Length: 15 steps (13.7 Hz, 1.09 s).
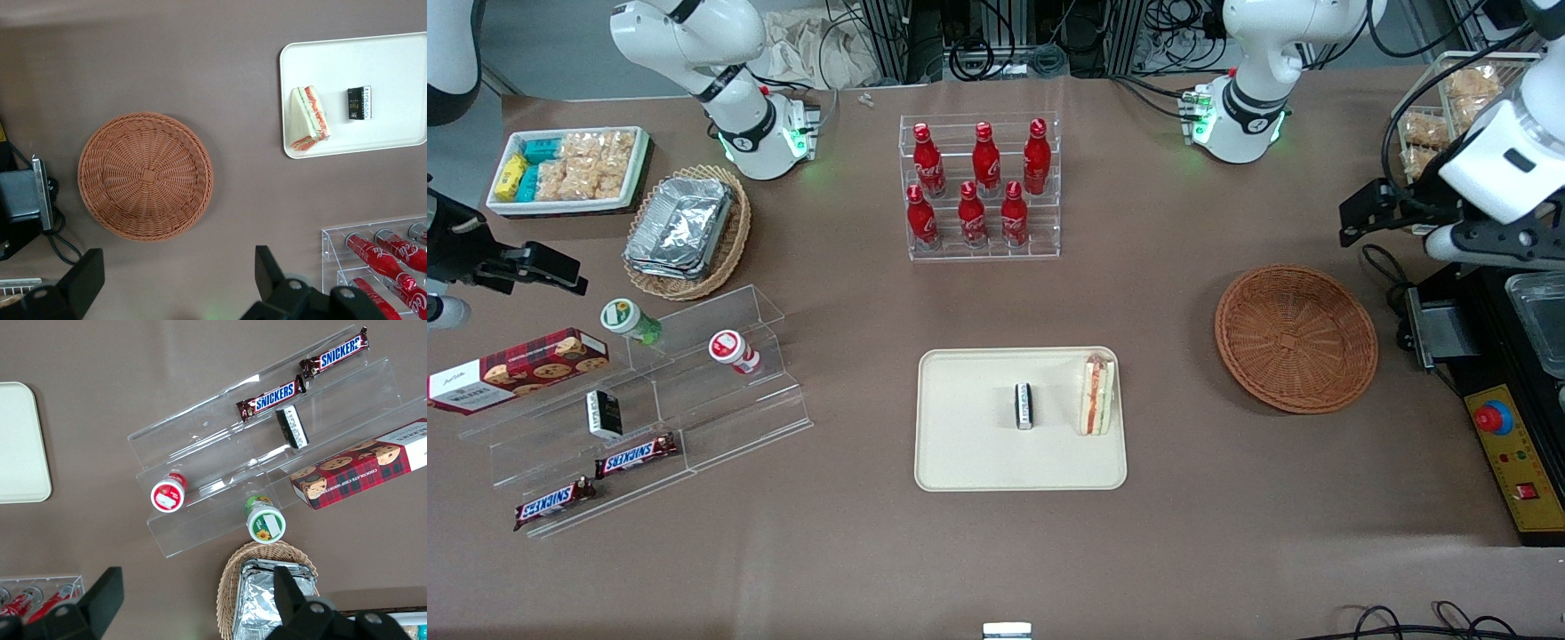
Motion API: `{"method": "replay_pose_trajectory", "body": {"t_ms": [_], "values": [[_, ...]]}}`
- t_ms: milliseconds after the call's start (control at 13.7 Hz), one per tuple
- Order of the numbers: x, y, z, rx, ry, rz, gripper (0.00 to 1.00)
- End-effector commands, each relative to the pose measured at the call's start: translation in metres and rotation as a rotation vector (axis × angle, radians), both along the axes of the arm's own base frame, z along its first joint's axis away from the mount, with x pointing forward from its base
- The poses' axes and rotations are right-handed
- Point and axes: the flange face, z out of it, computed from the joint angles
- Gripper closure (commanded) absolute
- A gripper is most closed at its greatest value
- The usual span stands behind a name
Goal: Place sandwich from basket to tray
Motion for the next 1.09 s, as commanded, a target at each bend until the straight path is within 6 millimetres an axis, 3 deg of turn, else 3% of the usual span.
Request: {"method": "replay_pose_trajectory", "body": {"t_ms": [0,365,583,1021], "values": [[0.001,-0.008,0.008,0.045,0.002,-0.006,0.00],[-0.009,-0.001,0.006,0.130,0.004,0.049,0.00],[-0.009,-0.018,0.007,0.115,-0.010,0.138,0.00],[-0.014,-0.017,0.011,0.098,-0.004,0.145,0.00]]}}
